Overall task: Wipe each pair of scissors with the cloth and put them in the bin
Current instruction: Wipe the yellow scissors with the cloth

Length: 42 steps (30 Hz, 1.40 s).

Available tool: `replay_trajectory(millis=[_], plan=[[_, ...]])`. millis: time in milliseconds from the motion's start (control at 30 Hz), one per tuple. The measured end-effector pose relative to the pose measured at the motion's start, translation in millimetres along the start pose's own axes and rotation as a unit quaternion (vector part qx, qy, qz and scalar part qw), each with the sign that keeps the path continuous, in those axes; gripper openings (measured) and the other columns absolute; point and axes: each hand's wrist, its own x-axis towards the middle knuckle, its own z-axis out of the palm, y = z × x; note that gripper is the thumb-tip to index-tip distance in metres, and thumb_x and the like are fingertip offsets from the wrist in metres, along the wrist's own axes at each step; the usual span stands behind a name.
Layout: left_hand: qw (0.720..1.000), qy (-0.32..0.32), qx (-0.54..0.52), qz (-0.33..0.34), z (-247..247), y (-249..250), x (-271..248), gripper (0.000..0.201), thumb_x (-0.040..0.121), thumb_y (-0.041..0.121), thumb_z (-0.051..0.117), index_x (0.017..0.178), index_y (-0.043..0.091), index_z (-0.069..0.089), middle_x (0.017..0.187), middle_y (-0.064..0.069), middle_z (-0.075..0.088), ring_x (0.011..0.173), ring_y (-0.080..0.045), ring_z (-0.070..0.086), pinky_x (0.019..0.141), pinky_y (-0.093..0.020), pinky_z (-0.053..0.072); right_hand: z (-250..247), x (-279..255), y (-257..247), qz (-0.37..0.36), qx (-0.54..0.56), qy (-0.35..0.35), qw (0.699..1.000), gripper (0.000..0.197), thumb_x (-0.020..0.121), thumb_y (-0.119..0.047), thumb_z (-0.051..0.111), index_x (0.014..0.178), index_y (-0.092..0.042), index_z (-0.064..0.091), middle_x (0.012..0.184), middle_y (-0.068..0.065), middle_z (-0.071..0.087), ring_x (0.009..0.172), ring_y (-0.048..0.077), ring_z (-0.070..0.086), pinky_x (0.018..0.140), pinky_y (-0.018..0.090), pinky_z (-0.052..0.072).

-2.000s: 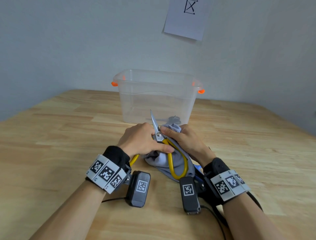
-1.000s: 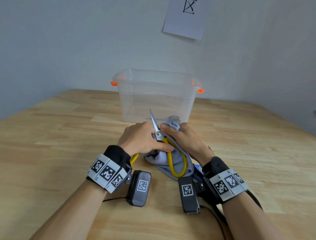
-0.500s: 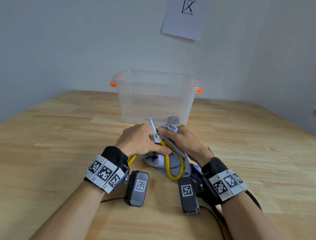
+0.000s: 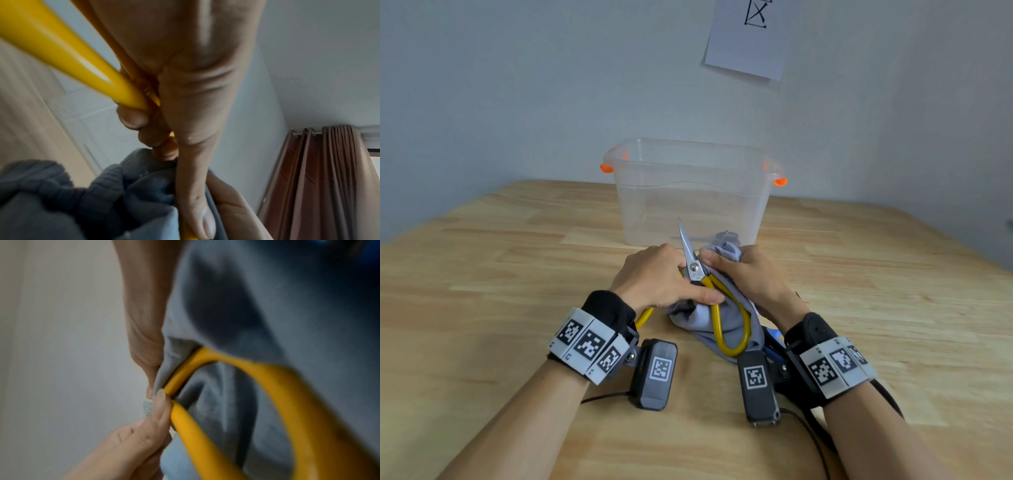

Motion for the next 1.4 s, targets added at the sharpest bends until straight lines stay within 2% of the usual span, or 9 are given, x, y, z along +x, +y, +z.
replay_trajectory(millis=[100,233,400,467,600,967,1200,1267,1400], plan=[[1.0,0.002,0.004,0.004,1,1,0,0.067,0.051,0.08,0.077,0.058,0.019,0.049,0.052,0.007,0.046,0.052,-0.014,0.045,0.054,-0.032,0.032,-2,2,0,0.009,0.025,0.053,0.998,0.027,0.09,-0.025,0.072,0.073,-0.004,0.069,0.062,0.004,0.063,0.057,0.009,0.058,0.053,0.02,0.046],[1.0,-0.001,0.001,0.002,0,1,0,0.065,0.051,0.078,0.078,0.057,0.021,0.046,0.051,0.007,0.043,0.051,-0.013,0.042,0.054,-0.032,0.029,-4,3,4,0.056,0.063,0.059,0.995,0.037,0.086,-0.03,0.076,0.087,0.006,0.071,0.072,0.01,0.069,0.065,0.013,0.065,0.058,0.022,0.052],[1.0,-0.002,0.001,-0.004,2,-1,2,0.069,0.049,0.08,0.077,0.058,0.021,0.043,0.05,0.007,0.039,0.051,-0.014,0.04,0.054,-0.033,0.028,-7,6,4,0.108,0.014,0.051,0.993,0.037,0.083,-0.043,0.076,0.071,-0.009,0.066,0.055,-0.003,0.059,0.051,0.005,0.056,0.048,0.017,0.043],[1.0,-0.007,0.0,-0.004,2,-2,3,0.07,0.047,0.082,0.076,0.059,0.021,0.044,0.051,0.006,0.039,0.052,-0.014,0.04,0.055,-0.033,0.028,-6,5,3,0.093,0.04,0.044,0.994,0.032,0.086,-0.036,0.075,0.071,-0.008,0.067,0.056,-0.002,0.063,0.053,0.005,0.059,0.05,0.017,0.045],[1.0,-0.014,-0.007,0.008,3,-4,4,0.074,0.043,0.087,0.071,0.06,0.02,0.046,0.055,0.003,0.04,0.054,-0.015,0.04,0.056,-0.035,0.027,-3,4,4,0.031,0.058,0.048,0.997,0.032,0.091,-0.024,0.071,0.087,0.008,0.07,0.076,0.015,0.067,0.072,0.021,0.063,0.063,0.029,0.051],[1.0,-0.011,-0.005,0.008,2,0,3,0.068,0.048,0.084,0.072,0.057,0.021,0.047,0.054,0.005,0.046,0.053,-0.014,0.043,0.055,-0.033,0.029,-1,4,8,-0.011,0.14,0.086,0.986,0.027,0.095,-0.016,0.065,0.077,0.003,0.067,0.061,0.003,0.065,0.054,0.01,0.061,0.052,0.02,0.047],[1.0,-0.02,-0.007,0.01,2,1,1,0.066,0.05,0.082,0.074,0.05,0.023,0.045,0.043,0.011,0.038,0.049,-0.011,0.038,0.052,-0.031,0.027,-3,5,9,-0.027,0.135,0.097,0.986,0.035,0.097,-0.016,0.063,0.091,0.019,0.067,0.077,0.02,0.069,0.067,0.02,0.066,0.061,0.025,0.05],[1.0,-0.019,-0.008,0.008,3,1,1,0.062,0.05,0.082,0.074,0.049,0.025,0.05,0.041,0.012,0.037,0.049,-0.011,0.038,0.052,-0.031,0.027,-3,6,10,-0.033,0.126,0.104,0.986,0.036,0.097,-0.017,0.063,0.091,0.019,0.067,0.082,0.026,0.07,0.072,0.025,0.068,0.065,0.03,0.052],[1.0,-0.023,0.007,0.007,4,3,0,0.066,0.051,0.081,0.075,0.06,0.018,0.058,0.046,0.012,0.038,0.051,-0.01,0.04,0.054,-0.03,0.028,-5,4,9,-0.041,0.128,0.096,0.986,0.043,0.097,-0.025,0.064,0.093,0.017,0.067,0.092,0.037,0.068,0.088,0.052,0.066,0.081,0.057,0.053]])
